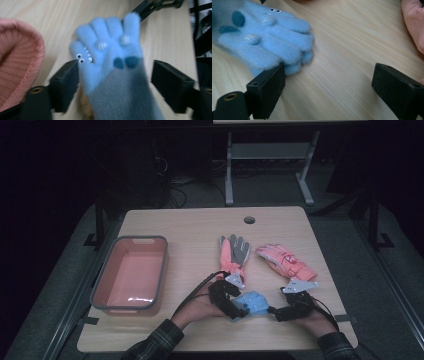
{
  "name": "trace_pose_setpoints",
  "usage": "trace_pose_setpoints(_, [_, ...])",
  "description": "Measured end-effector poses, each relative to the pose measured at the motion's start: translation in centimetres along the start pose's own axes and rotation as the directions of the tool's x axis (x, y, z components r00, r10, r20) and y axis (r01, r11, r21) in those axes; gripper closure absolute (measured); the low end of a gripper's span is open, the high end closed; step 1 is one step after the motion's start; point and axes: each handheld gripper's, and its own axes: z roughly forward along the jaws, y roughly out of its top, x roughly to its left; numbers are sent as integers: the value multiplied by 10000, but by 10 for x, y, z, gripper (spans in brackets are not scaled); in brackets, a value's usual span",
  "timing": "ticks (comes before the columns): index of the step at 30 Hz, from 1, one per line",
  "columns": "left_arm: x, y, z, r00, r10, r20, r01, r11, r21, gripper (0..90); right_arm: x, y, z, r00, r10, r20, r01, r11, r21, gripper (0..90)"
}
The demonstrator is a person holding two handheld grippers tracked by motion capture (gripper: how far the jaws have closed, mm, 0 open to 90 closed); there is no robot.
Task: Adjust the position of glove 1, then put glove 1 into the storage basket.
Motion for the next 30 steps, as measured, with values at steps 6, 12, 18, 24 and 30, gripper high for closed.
trace_pose_setpoints(6, [-6, 1, 16, 9989, 77, -469, -68, 9998, 206, 142, 0, 0, 0, 10000, -44, -18, 44, 10000, -5, 109])
trace_pose_setpoints(12, [-11, 1, 19, 9948, 393, -941, -383, 9992, 126, 167, 0, 0, 0, 10000, -66, -26, 66, 10000, -9, 109])
trace_pose_setpoints(18, [-15, -1, 19, 9889, 753, -1282, -726, 9970, 251, 204, 0, 0, 0, 10000, -68, -30, 68, 10000, -6, 109])
trace_pose_setpoints(24, [-14, -2, 16, 9882, 788, -1316, -777, 9969, 137, 307, 0, 0, 0, 10000, -73, -40, 73, 10000, -3, 109])
trace_pose_setpoints(30, [-11, -3, 13, 9887, 654, -1350, -677, 9976, -129, 460, 0, 0, 0, 10000, -90, -44, 90, 10000, -6, 109])
